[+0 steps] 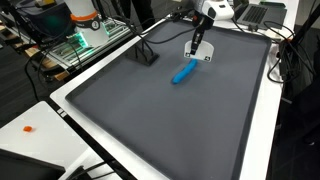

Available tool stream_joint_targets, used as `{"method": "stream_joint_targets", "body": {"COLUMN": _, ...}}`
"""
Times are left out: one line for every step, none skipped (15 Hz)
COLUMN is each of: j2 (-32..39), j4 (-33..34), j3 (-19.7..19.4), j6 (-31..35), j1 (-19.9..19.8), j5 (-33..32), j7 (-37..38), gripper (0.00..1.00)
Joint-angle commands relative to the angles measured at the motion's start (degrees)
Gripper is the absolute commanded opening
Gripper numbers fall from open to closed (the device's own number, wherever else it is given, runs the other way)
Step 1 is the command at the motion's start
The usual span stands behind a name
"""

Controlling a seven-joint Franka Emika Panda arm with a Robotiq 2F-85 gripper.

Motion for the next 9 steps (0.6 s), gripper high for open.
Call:
{"method": "stream_joint_targets", "body": {"j2": 1.6, "j4": 1.07, "j3": -0.87, "j6": 0.56, "j1": 0.82, "j5": -1.48, "j7": 1.94, "gripper": 0.01}}
{"method": "stream_joint_targets", "body": {"j2": 1.88, "j4": 1.17, "j3": -0.91, "j6": 0.73, "j1": 0.84, "j5": -1.44, "j7": 2.12, "gripper": 0.01}}
{"method": "stream_joint_targets", "body": {"j2": 2.14, "j4": 1.28, "j3": -1.0, "j6": 0.79, "j1": 0.91, "j5": -1.44, "j7": 2.45, "gripper": 0.01}}
{"method": "stream_joint_targets", "body": {"j2": 2.33, "j4": 1.32, "j3": -1.09, "j6": 0.94, "j1": 0.96, "j5": -1.42, "j7": 2.87, "gripper": 0.01}}
{"method": "stream_joint_targets", "body": {"j2": 2.48, "j4": 1.28, "j3": -1.24, "j6": 1.15, "j1": 1.06, "j5": -1.55, "j7": 3.43, "gripper": 0.01}}
{"method": "stream_joint_targets", "body": {"j2": 2.54, "j4": 1.12, "j3": -1.38, "j6": 1.56, "j1": 1.19, "j5": -1.84, "j7": 3.73, "gripper": 0.01}}
{"method": "stream_joint_targets", "body": {"j2": 2.61, "j4": 0.97, "j3": -1.34, "j6": 2.03, "j1": 1.15, "j5": -1.4, "j7": 4.18, "gripper": 0.01}}
{"method": "stream_joint_targets", "body": {"j2": 2.71, "j4": 0.91, "j3": -1.56, "j6": 2.19, "j1": 1.34, "j5": -1.69, "j7": 4.8, "gripper": 0.01}}
{"method": "stream_joint_targets", "body": {"j2": 2.81, "j4": 0.78, "j3": -1.6, "j6": 2.46, "j1": 1.36, "j5": -1.61, "j7": 5.05, "gripper": 0.01}}
